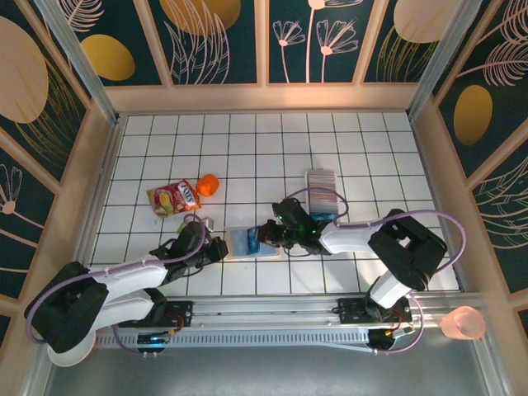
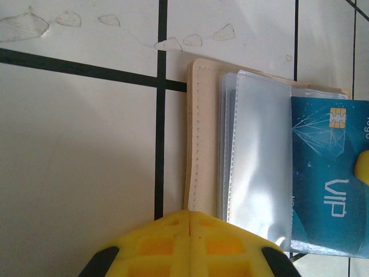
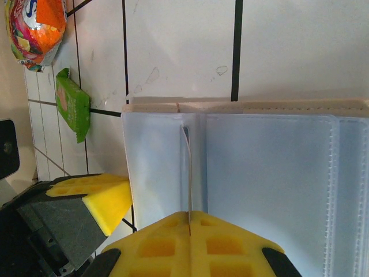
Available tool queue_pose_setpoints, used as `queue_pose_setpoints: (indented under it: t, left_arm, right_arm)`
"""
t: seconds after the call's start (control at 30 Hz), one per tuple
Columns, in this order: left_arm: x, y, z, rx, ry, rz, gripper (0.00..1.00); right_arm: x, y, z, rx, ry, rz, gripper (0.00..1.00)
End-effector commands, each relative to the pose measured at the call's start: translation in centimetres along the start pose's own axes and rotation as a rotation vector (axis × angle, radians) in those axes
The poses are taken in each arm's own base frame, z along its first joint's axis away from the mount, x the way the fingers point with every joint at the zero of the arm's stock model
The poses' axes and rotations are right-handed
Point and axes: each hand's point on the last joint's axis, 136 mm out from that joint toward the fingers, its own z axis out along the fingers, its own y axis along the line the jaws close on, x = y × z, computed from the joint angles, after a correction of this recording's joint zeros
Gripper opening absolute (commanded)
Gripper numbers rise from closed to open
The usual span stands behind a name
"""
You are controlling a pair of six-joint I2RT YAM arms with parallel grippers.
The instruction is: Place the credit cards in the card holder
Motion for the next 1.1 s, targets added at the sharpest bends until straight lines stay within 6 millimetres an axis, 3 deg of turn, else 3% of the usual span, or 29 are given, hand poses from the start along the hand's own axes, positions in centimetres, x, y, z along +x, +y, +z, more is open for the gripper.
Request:
queue_pose_setpoints:
  t: [0.0,0.4,0.73,1.07]
  left_arm:
    - [0.2,0.2,0.0,0.000,-0.002,-0.007,0.04]
    - [-0.1,0.1,-0.3,-0.003,-0.016,-0.006,0.04]
    - [-1.3,-0.8,-1.4,0.017,-0.076,-0.004,0.16]
    - [-0.8,-1.6,-0.5,0.051,-0.027,0.006,0.11]
  right_arm:
    - [0.8,-1.0,0.4,0.028,0.022,0.023,0.00]
    - [1.1,-0.9,1.3,0.027,0.054,0.018,0.00]
    - [1.0,-1.3,1.4,0.064,0.065,-0.007,0.02]
    - [0.9,-1.3,1.6,0.085,0.077,-0.031,0.08]
